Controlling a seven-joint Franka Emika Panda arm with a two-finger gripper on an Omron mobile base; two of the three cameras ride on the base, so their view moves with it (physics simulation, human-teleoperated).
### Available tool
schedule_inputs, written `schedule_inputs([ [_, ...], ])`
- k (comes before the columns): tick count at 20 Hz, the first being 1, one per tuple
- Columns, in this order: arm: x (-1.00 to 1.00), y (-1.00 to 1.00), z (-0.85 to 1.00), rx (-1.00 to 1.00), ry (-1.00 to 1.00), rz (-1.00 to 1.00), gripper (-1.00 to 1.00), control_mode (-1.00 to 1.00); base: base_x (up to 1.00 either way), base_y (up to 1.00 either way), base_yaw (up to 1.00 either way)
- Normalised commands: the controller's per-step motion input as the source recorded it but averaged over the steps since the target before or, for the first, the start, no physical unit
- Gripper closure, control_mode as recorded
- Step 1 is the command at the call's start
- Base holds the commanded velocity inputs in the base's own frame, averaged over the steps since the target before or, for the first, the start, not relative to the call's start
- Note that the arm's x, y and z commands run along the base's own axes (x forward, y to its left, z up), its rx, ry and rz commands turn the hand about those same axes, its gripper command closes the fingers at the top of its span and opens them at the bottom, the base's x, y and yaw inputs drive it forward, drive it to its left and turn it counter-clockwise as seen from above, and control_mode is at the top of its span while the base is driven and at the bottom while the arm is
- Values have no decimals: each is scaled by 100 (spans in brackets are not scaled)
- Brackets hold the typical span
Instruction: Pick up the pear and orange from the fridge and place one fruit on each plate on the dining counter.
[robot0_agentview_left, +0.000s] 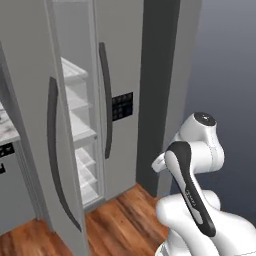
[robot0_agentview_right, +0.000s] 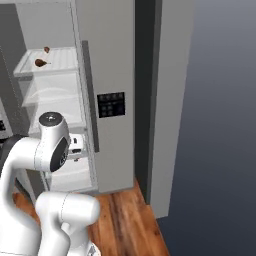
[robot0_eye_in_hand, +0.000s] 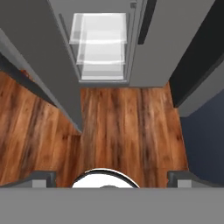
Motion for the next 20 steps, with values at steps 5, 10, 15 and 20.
schedule_inputs([
  [5, 0, 0, 0, 0, 0, 0, -100, 100, 74, -9, 29],
  [10, 0, 0, 0, 0, 0, 0, -100, 100, 64, -17, 29],
  [15, 0, 0, 0, 0, 0, 0, -100, 100, 56, -18, 37],
  [20, 0, 0, 0, 0, 0, 0, -100, 100, 56, -18, 36],
])
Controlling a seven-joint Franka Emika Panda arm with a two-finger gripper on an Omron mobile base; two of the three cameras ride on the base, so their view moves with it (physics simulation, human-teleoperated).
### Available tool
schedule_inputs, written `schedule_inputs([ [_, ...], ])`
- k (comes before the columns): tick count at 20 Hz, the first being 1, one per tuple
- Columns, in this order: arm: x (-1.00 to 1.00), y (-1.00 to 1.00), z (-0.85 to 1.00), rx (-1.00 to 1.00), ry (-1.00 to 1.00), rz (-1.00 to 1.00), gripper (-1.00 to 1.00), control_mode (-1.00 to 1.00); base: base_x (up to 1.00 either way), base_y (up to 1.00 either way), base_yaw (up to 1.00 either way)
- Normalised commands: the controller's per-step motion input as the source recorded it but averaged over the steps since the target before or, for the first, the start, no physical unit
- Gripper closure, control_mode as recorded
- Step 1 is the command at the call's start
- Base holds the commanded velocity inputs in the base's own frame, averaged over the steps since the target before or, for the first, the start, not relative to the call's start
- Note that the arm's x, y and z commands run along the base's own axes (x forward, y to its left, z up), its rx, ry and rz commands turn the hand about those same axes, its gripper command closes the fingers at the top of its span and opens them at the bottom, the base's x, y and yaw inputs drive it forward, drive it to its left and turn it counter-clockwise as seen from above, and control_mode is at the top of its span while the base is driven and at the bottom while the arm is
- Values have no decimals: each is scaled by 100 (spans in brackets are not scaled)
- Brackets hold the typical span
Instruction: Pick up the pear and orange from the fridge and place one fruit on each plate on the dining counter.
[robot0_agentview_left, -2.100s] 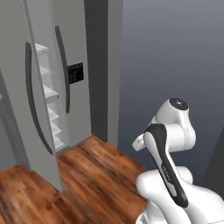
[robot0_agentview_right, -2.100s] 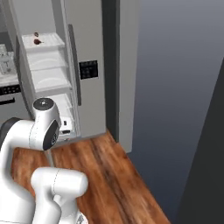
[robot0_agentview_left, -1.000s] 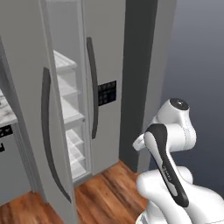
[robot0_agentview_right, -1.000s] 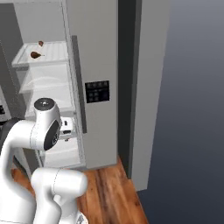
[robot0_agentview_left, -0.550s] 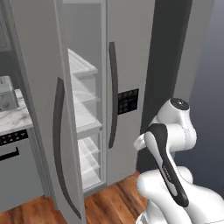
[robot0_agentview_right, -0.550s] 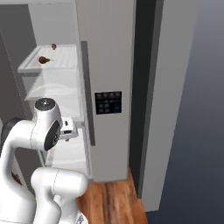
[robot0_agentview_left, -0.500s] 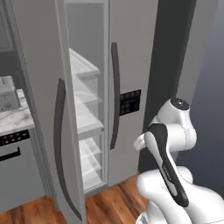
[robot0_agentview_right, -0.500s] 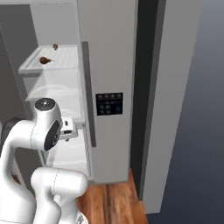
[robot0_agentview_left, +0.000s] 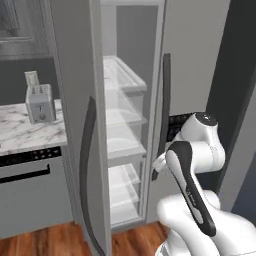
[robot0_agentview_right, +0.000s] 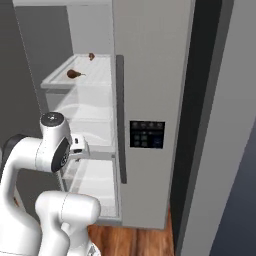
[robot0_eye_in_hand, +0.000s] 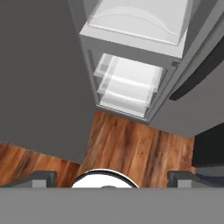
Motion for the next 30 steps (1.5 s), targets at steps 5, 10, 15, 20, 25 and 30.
schedule_inputs([
  [5, 0, 0, 0, 0, 0, 0, -100, 100, 57, -20, 31],
  [10, 0, 0, 0, 0, 0, 0, -100, 100, 62, -25, 19],
  [15, 0, 0, 0, 0, 0, 0, -100, 100, 64, -28, 11],
  [20, 0, 0, 0, 0, 0, 0, -100, 100, 53, -15, 10],
  [25, 0, 0, 0, 0, 0, 0, -100, 100, 1, 0, 0],
  [30, 0, 0, 0, 0, 0, 0, -100, 100, 0, 0, 0],
])
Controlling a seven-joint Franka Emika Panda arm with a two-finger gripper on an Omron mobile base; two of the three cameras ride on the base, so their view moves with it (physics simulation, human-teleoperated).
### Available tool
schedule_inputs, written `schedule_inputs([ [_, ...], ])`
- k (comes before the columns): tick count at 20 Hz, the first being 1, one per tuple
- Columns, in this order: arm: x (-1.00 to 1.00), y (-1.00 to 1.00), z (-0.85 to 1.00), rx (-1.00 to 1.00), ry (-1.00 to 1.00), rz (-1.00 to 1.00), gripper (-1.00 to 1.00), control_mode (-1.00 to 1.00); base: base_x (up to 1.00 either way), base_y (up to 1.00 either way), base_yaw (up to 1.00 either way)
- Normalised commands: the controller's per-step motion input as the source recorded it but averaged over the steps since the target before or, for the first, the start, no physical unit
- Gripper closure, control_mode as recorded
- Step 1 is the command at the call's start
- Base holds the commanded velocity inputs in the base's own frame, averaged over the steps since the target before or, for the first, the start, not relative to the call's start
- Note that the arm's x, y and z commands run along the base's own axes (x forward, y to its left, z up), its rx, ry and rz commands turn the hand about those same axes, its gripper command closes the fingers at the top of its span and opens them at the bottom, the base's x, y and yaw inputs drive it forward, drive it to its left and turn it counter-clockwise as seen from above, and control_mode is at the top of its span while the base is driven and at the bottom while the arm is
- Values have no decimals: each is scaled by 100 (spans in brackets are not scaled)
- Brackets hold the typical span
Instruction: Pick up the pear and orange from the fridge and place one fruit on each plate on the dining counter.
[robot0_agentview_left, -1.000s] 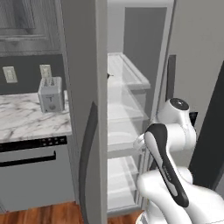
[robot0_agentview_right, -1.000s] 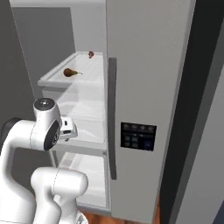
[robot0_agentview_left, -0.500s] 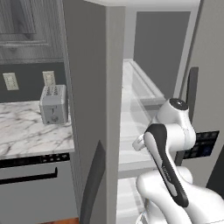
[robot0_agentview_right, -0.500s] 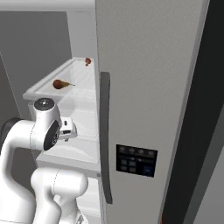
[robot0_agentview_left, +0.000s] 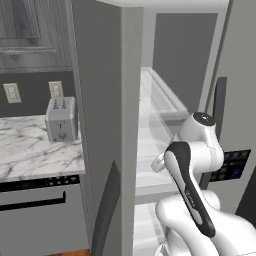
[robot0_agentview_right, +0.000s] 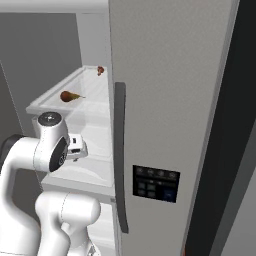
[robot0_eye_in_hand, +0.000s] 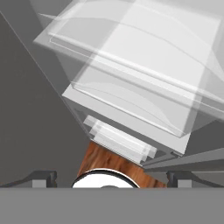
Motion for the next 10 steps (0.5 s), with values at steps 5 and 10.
schedule_inputs([
  [5, 0, 0, 0, 0, 0, 0, -100, 100, 0, 0, 0],
  [10, 0, 0, 0, 0, 0, 0, -100, 100, -13, 0, 0],
])
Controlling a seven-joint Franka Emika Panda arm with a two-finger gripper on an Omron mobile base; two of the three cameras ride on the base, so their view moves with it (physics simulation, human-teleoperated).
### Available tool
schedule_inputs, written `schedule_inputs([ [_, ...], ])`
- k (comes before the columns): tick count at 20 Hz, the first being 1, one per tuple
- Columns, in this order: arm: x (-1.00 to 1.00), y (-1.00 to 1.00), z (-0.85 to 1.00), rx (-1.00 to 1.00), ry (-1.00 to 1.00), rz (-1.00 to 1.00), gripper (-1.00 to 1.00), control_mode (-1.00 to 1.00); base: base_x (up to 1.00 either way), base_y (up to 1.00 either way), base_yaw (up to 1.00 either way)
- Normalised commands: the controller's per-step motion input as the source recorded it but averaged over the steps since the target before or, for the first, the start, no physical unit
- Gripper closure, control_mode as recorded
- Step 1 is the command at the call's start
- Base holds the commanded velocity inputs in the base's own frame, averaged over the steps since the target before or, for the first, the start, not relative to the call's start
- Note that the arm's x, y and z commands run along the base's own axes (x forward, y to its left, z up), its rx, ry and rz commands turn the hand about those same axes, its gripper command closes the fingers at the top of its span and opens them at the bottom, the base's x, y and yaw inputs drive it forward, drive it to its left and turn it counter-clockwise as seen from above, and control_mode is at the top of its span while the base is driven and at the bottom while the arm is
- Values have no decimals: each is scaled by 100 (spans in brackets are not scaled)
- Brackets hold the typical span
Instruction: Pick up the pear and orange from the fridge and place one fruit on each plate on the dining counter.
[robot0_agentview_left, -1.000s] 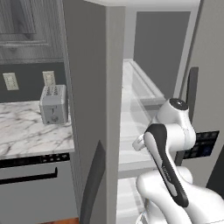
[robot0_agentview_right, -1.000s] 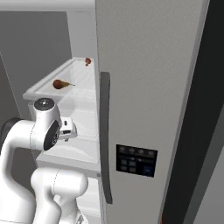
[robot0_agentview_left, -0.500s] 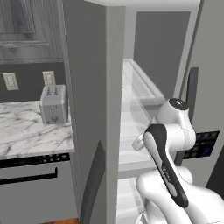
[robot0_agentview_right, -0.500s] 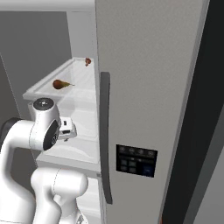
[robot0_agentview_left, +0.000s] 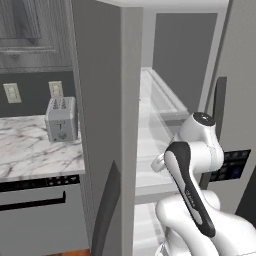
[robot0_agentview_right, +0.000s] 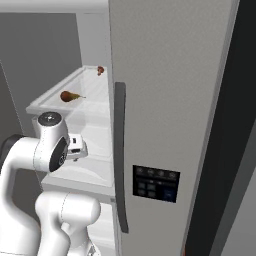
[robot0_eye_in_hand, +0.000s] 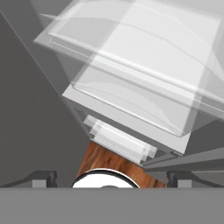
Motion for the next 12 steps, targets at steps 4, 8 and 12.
schedule_inputs([
  [4, -12, 0, 6, 1, -8, 0, -100, -100, -13, 0, 0],
  [8, -24, 0, 26, 2, -23, 0, -100, -100, 0, 0, 0],
  [12, -17, 2, 37, 0, -11, -2, -100, -100, 0, 0, 0],
])
